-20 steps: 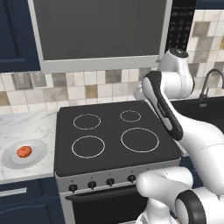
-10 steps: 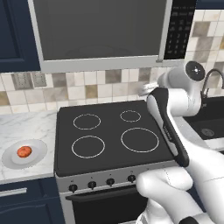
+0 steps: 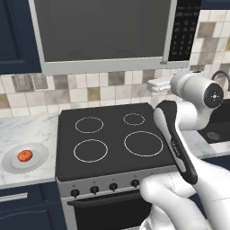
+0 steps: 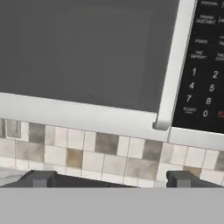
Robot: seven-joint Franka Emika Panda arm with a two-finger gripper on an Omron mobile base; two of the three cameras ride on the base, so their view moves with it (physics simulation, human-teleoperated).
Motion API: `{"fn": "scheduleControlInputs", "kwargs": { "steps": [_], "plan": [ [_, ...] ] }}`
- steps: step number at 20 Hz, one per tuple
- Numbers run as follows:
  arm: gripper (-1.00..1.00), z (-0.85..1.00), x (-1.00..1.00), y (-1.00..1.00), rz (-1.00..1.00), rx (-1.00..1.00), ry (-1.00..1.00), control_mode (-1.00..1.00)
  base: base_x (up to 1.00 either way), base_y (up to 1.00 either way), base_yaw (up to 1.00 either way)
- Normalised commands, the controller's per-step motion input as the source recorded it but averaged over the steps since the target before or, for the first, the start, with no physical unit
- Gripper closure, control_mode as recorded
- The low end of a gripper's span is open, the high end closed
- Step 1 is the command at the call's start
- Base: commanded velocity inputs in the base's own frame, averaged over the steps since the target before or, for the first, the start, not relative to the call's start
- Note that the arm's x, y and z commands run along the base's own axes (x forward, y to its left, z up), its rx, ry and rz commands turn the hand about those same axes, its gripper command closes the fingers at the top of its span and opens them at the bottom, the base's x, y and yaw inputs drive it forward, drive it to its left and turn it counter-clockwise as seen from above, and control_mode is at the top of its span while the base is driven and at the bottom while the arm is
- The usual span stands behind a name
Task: Pick the squash from the counter and place it in the microwave. Then turn on the microwave.
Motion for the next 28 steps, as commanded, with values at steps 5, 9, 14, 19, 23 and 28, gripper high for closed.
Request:
{"fn": "scheduleControlInputs", "kwargs": {
  "steps": [5, 9, 14, 19, 23, 28],
  "plan": [
    [-1.00, 0.60, -0.08, -0.12, -0.03, 0.00, -0.37, -1.00, 0.00, 0.00, 0.00],
    [-1.00, 0.57, 0.00, -0.11, -0.06, 0.01, -0.32, -1.00, 0.00, 0.00, 0.00],
    [-1.00, 0.47, 0.00, -0.16, -0.04, 0.05, -0.22, -1.00, 0.00, 0.00, 0.00],
    [-1.00, 0.07, 0.13, -0.16, 0.00, 0.03, -0.02, -1.00, 0.00, 0.00, 0.00],
    [-1.00, 0.00, 0.37, -0.28, 0.00, 0.07, 0.05, -1.00, 0.00, 0.00, 0.00],
    [-1.00, 0.00, 0.43, -0.10, 0.00, 0.02, 0.03, -1.00, 0.00, 0.00, 0.00]
  ]
}}
